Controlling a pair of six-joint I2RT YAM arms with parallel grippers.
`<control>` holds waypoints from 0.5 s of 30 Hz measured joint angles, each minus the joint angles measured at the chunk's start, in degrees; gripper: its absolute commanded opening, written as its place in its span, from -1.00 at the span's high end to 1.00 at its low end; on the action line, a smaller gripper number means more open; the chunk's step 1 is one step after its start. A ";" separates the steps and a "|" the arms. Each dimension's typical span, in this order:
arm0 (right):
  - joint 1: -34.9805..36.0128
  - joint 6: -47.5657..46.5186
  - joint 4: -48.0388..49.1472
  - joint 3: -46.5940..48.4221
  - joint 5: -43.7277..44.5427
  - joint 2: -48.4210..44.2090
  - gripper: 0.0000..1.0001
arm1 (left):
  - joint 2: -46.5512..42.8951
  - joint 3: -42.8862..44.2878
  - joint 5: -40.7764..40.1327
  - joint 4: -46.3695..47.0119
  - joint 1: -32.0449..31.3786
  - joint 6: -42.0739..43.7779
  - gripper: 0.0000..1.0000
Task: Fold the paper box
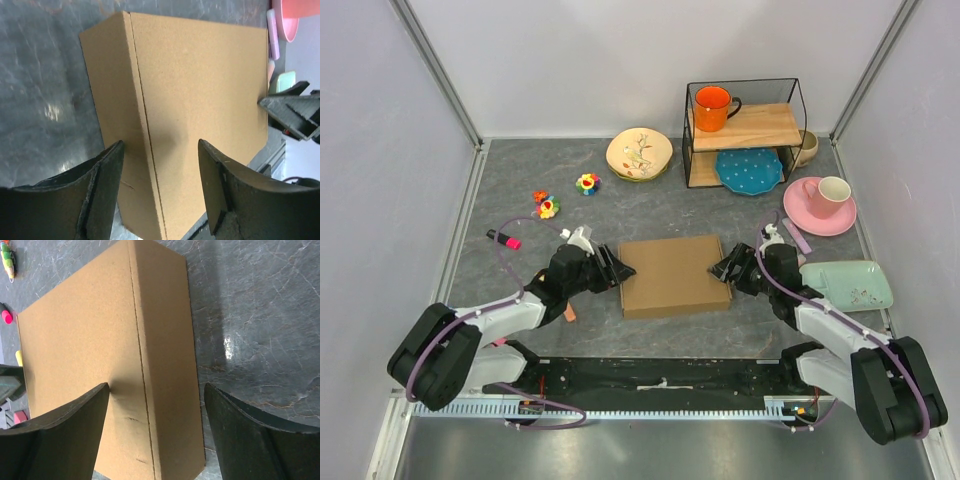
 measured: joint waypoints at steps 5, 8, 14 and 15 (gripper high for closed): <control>0.00 0.44 3.08 0.04 -0.07 3.23 -0.69 | 3.08 4.39 -0.07 -0.02 2.19 1.62 -0.40; 0.00 0.63 3.82 0.83 0.07 4.68 -0.77 | 3.32 6.01 -0.11 -0.17 3.34 2.25 -0.56; -0.02 -0.22 -4.94 5.44 6.14 0.52 -0.90 | -1.49 8.83 -3.78 -8.22 3.63 3.89 -0.89; -0.04 -0.63 -7.21 7.02 7.58 -1.36 -0.93 | -2.95 9.73 -5.25 -10.80 3.63 4.09 -0.91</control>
